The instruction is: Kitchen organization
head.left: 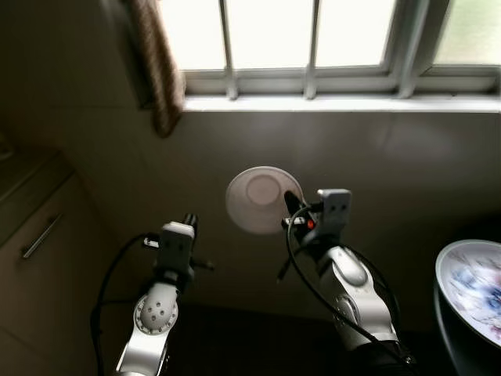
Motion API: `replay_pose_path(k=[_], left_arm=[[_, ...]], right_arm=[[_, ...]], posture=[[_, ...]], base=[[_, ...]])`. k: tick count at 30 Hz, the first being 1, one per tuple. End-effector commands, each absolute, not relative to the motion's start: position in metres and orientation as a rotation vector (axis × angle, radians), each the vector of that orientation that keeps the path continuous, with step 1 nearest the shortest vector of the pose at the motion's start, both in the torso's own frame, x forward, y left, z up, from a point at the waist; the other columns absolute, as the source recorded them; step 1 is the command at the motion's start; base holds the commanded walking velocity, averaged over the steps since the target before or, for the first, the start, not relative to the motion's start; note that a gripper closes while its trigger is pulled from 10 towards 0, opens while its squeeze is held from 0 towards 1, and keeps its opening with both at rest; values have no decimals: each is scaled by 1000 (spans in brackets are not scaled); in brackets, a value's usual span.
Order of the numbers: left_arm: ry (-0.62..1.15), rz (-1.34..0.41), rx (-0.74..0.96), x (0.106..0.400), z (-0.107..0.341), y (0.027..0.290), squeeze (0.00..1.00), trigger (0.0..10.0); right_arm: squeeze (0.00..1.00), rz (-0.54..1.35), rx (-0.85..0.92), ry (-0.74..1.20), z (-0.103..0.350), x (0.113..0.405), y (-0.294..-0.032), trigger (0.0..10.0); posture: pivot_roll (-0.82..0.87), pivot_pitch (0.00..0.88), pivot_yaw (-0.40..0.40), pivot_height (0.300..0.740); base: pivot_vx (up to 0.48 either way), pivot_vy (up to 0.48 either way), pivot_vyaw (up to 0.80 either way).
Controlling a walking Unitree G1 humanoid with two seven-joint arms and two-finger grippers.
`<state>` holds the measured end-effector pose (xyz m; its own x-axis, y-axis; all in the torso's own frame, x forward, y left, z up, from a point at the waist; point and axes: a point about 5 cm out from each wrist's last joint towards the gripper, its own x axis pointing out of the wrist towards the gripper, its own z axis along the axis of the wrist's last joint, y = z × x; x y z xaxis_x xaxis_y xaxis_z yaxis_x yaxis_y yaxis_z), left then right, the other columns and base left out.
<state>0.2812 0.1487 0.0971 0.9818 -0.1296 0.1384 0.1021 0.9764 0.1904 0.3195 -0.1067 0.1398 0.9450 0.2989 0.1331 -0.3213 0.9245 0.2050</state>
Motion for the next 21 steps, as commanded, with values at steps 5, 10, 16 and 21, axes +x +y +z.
replay_pose_path(k=[5,10,16,21], left_arm=[[-173,-112,201,282,102,152,0,10000],[-180,-108,202,282,103,152,0,10000],[-198,-80,219,284,107,156,0,10000],[-220,-66,218,286,112,158,0,10000]], right_arm=[[0,334,210,-154,150,319,-102,0],[0,319,206,-181,155,320,-103,0],[0,292,199,-224,161,321,-108,0],[0,290,206,-234,163,322,-107,0]], posture=[[-64,0,27,740],[-65,0,29,740],[-65,0,31,740],[-65,0,32,740]], base=[[0,0,800],[0,0,800],[0,0,800],[0,0,800]])
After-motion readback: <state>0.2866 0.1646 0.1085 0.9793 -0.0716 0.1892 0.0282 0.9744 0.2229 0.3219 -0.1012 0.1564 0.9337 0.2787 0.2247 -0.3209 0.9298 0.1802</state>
